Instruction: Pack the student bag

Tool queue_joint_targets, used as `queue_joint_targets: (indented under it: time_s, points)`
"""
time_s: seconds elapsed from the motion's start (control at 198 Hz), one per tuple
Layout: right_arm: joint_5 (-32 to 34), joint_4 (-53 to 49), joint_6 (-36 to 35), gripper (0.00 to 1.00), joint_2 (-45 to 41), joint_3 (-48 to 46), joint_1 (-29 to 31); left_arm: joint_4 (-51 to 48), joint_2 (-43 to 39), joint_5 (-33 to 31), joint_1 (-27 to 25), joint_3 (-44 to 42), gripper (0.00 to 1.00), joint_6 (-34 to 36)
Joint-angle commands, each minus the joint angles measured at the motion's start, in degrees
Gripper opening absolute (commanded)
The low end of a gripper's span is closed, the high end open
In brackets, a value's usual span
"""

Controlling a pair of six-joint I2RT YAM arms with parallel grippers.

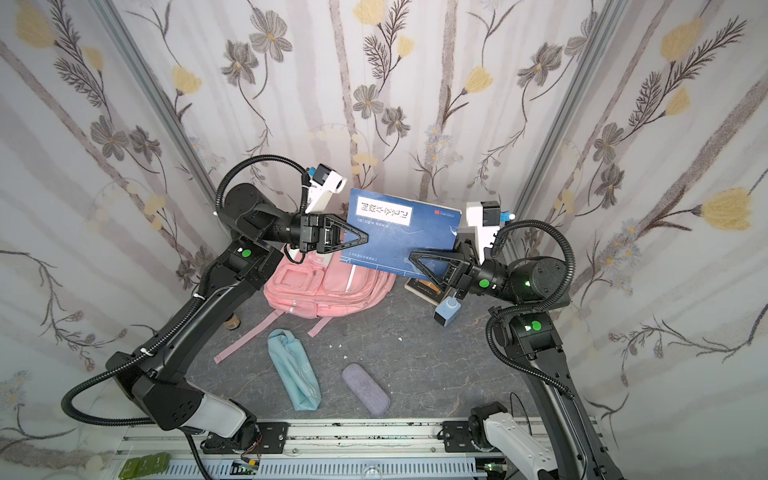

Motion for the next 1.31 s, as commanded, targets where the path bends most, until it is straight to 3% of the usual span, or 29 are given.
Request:
queue_joint_targets:
  time_s: [0.0,0.116,0.379,0.399,0.445,0.496,0.551,0.592,0.657,0.784,0.93,1.082,1.31]
  points:
    - [2.1,3.2,0.6,0.34,0.7,-0.1,0.9,1.1,0.2,-0.1,-0.5,0.3,0.00,0.2]
    - [3.1,1.5,-0.2,0.00,0.8,0.1,0.9,-0.8,-0.2,0.2,-0.5,0.2,0.00,1.7]
    - [6.8,-6.1,-4.1,0.00,1.2,1.0,0.8,-6.2,-2.9,-2.9,0.8,-0.6,0.04,11.4]
    - [6.9,-6.2,-4.2,0.00,1.2,0.9,0.8,-7.5,-3.4,-3.7,1.1,-0.8,0.09,13.0]
    - [7.6,-6.9,-4.5,0.00,1.0,1.0,0.7,-11.8,-4.9,-6.6,1.5,-1.1,0.37,18.3]
    - [8.9,-8.7,-5.1,0.00,0.7,1.2,0.3,-18.8,-6.9,-12.0,1.9,-1.1,0.49,25.4]
    - [11.0,-11.4,-6.0,0.00,0.1,1.3,-0.4,-24.5,-9.2,-19.6,1.9,-1.7,0.70,33.0]
    - [13.0,-13.8,-6.9,0.00,-0.6,1.1,-1.2,-25.8,-11.0,-25.5,1.9,-3.1,0.79,37.1]
    - [17.6,-18.4,-8.2,0.00,-1.9,0.6,-2.8,-26.1,-13.4,-36.7,2.0,-5.6,0.86,41.3]
    - [25.8,-25.3,-7.1,0.00,-4.2,-1.3,-7.8,-29.6,-14.0,-56.9,2.0,-6.6,0.87,44.5]
    - [30.0,-29.7,-6.8,0.00,-4.6,-0.7,-12.0,-38.2,-11.0,-69.6,1.9,-4.8,0.84,45.0]
    - [29.6,-29.7,-6.7,0.00,-3.0,1.7,-12.8,-44.1,-7.1,-76.1,1.9,-5.1,0.81,43.8]
    - [27.6,-31.3,-7.3,0.00,-2.5,2.7,-12.9,-49.6,-0.5,-77.8,1.9,-4.0,0.79,40.6]
